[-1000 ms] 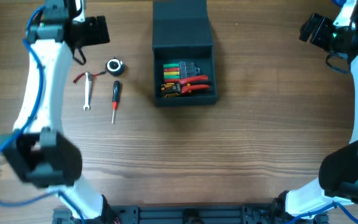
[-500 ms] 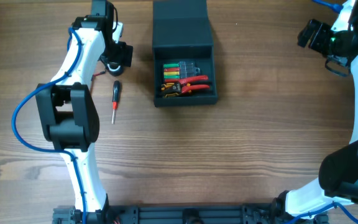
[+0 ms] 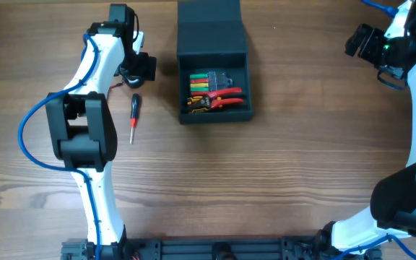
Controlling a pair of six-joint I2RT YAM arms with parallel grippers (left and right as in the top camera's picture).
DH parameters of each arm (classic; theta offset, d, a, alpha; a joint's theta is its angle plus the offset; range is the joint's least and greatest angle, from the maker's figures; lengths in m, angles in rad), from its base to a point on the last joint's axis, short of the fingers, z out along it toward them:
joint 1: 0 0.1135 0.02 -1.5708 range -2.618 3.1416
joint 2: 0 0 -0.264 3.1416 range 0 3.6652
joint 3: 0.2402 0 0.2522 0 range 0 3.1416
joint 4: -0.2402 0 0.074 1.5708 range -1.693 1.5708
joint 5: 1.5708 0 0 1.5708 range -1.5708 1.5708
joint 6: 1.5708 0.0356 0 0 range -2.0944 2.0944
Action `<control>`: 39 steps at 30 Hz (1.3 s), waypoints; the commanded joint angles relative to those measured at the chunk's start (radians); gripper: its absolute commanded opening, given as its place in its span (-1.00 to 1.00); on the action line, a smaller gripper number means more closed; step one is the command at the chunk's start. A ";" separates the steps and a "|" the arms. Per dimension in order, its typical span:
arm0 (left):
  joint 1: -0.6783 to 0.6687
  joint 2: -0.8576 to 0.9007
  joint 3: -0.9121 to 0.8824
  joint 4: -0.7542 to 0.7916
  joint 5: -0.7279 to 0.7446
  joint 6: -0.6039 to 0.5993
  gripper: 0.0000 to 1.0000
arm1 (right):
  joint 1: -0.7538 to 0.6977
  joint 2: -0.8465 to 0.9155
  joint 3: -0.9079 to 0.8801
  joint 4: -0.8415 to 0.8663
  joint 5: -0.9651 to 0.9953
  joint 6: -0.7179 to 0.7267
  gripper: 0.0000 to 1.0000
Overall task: Pack container
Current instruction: 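Move the left gripper down over the black tape measure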
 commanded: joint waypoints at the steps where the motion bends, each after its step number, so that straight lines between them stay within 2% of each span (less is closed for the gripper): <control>1: 0.034 0.019 0.017 0.008 -0.010 -0.032 0.95 | -0.003 0.013 0.000 -0.002 0.014 0.014 0.99; 25: 0.040 0.082 0.016 0.021 0.032 -0.037 0.90 | -0.003 0.013 0.000 -0.002 0.014 0.014 0.99; 32: 0.024 0.082 0.016 0.020 0.032 -0.005 0.68 | -0.003 0.013 0.001 -0.001 0.014 0.014 1.00; 39: 0.021 0.082 0.016 0.013 0.032 0.012 0.58 | -0.003 0.013 0.001 -0.001 0.014 0.012 1.00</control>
